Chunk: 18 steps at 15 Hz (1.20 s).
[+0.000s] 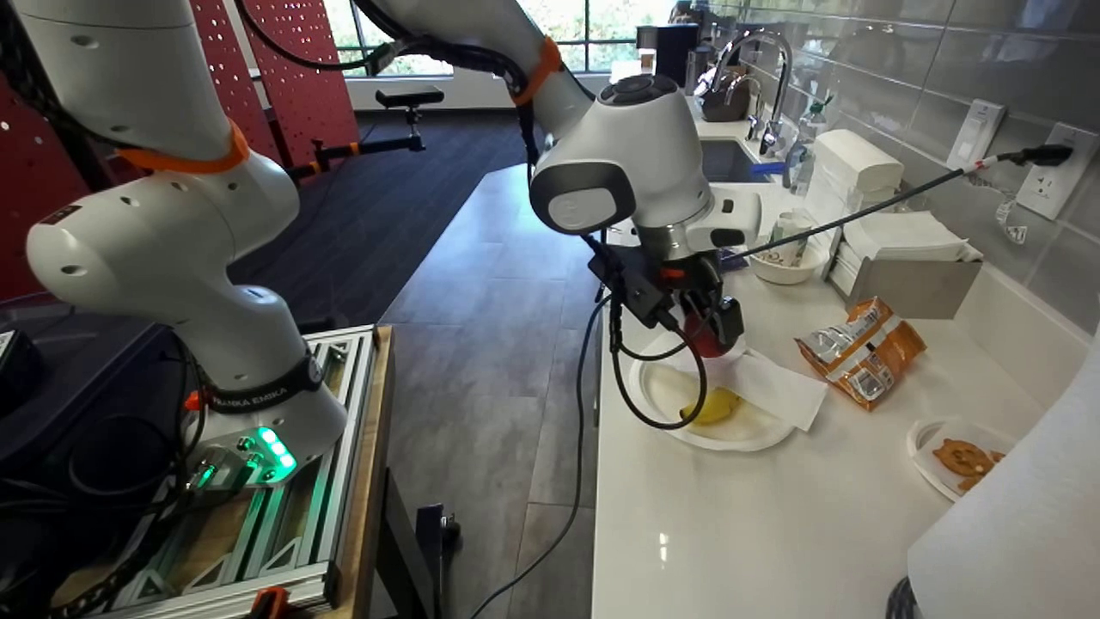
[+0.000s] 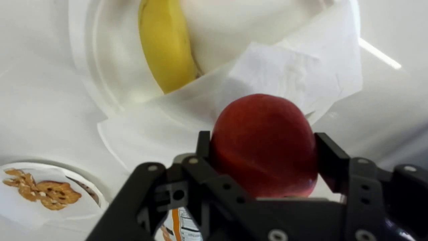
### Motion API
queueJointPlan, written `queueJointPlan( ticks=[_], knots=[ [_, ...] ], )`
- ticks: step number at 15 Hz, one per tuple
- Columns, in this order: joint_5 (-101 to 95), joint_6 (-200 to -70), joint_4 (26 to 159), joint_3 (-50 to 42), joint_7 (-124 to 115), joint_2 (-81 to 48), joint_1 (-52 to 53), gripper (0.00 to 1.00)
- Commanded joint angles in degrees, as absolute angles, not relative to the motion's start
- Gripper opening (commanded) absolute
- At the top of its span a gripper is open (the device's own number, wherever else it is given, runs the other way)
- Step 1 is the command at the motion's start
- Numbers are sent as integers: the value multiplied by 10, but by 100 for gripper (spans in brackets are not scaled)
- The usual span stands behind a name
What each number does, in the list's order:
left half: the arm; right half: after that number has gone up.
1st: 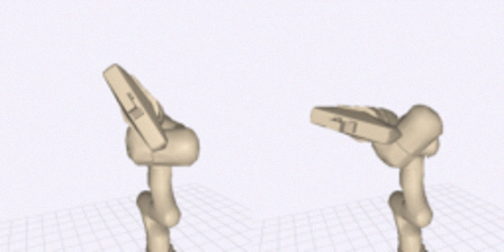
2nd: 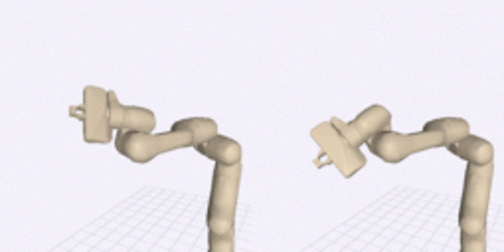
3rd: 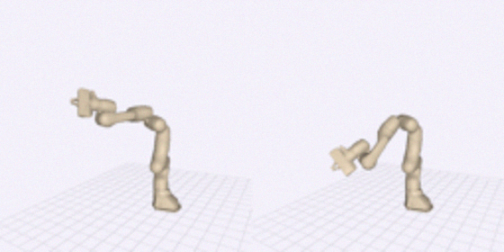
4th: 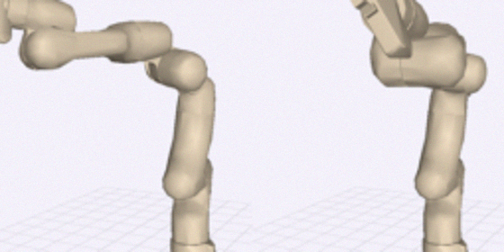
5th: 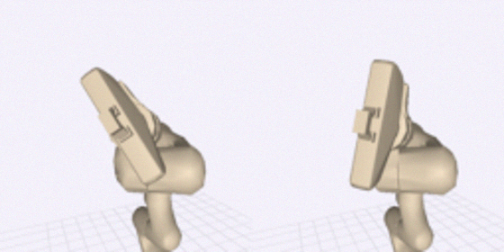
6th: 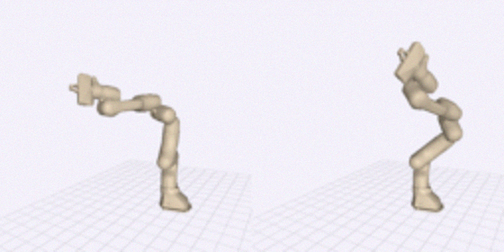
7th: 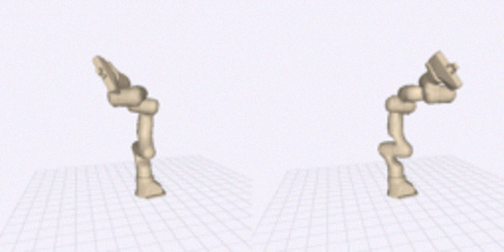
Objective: Move the tomato to the right
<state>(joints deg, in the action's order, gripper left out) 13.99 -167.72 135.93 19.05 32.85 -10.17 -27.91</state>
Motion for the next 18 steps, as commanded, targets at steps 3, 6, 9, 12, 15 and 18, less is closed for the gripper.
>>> queueJointPlan(
  ticks=[3,6,9,12,15,18],
  knots=[
    [111,-1678,1370,173,281,-114,-257,51],
    [94,-1682,1366,165,268,-129,-246,51],
    [86,-1693,1364,113,265,-142,-195,51],
    [72,-1727,1363,80,255,-156,-166,51],
    [67,-1769,1361,63,246,-173,-151,51],
    [79,-1757,1354,67,251,-188,-151,51]
  ],
)
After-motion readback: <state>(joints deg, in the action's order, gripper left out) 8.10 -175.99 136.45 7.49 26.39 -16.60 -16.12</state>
